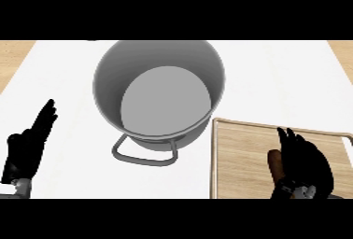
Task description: Pick the sweet potato from the tray and place it in the pot
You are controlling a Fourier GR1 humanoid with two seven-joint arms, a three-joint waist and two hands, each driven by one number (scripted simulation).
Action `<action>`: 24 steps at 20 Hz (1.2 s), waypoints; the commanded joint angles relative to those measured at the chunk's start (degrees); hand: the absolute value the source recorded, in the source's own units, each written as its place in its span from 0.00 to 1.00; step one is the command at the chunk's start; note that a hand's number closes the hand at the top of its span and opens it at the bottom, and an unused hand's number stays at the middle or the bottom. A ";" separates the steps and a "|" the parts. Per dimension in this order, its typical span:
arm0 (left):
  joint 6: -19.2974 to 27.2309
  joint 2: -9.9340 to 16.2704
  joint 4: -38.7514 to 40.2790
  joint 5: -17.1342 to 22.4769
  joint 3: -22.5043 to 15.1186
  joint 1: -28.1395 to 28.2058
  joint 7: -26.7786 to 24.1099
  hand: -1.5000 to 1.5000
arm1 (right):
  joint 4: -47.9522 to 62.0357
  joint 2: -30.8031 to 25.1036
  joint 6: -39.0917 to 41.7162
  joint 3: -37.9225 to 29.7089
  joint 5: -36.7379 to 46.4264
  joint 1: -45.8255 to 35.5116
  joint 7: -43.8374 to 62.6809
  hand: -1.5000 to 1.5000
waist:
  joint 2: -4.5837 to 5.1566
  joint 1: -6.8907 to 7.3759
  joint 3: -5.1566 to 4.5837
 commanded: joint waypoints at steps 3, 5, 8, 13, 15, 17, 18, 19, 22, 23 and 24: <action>-2.41 1.35 1.37 2.40 3.38 -0.60 0.35 0.50 | 5.02 4.77 8.90 -1.00 0.48 -3.82 12.01 0.00 | -0.07 -0.98 0.00; -0.34 0.59 -3.32 0.07 1.52 2.76 1.41 0.50 | 7.51 7.54 8.70 -1.08 2.12 -5.37 12.93 0.00 | -0.22 -0.48 0.06; -0.66 -0.30 -1.66 -0.08 2.32 3.91 -1.29 0.50 | 9.68 7.56 7.33 -1.59 4.89 -4.55 10.06 0.00 | -0.21 -0.90 0.07; -0.57 -2.10 0.08 -1.27 1.44 -0.69 0.91 0.50 | 15.30 7.38 8.70 -6.96 6.07 -7.90 4.87 0.00 | -0.06 -1.35 0.10; -0.87 -1.42 -0.52 -1.21 2.64 0.07 1.64 0.50 | 14.31 7.78 4.99 -4.15 9.86 -1.66 2.97 0.00 | -0.19 -1.65 0.13; -2.17 -0.79 -2.82 -0.93 3.34 3.49 0.54 0.50 | 14.95 10.57 6.39 -5.02 10.96 -3.90 4.49 0.00 | -0.25 -1.23 0.12; -1.92 -1.65 -1.71 -1.46 2.99 1.59 0.70 0.50 | 16.19 9.62 7.93 -6.23 10.66 -4.47 2.81 0.00 | -0.20 -1.39 0.12; -2.05 -1.89 -0.73 -1.68 3.38 1.47 0.82 0.50 | 13.74 9.55 10.98 -7.95 9.38 -4.98 3.08 0.00 | -0.22 -1.53 0.11; -0.63 -2.76 -2.51 -3.20 3.47 3.67 -0.18 0.50 | 13.52 10.10 11.23 -6.81 10.92 -1.41 0.76 1.00 | -0.26 -1.48 0.12; -3.27 -1.66 -0.35 -2.16 4.96 2.20 -0.65 0.50 | 10.28 9.55 12.11 -5.53 11.65 0.33 -0.71 1.00 | -0.26 -1.68 0.11; -4.35 -1.40 -0.47 -2.10 5.36 1.58 0.08 0.50 | 15.19 8.81 10.23 -5.89 12.73 -2.25 -5.37 1.00 | -0.19 -1.43 0.13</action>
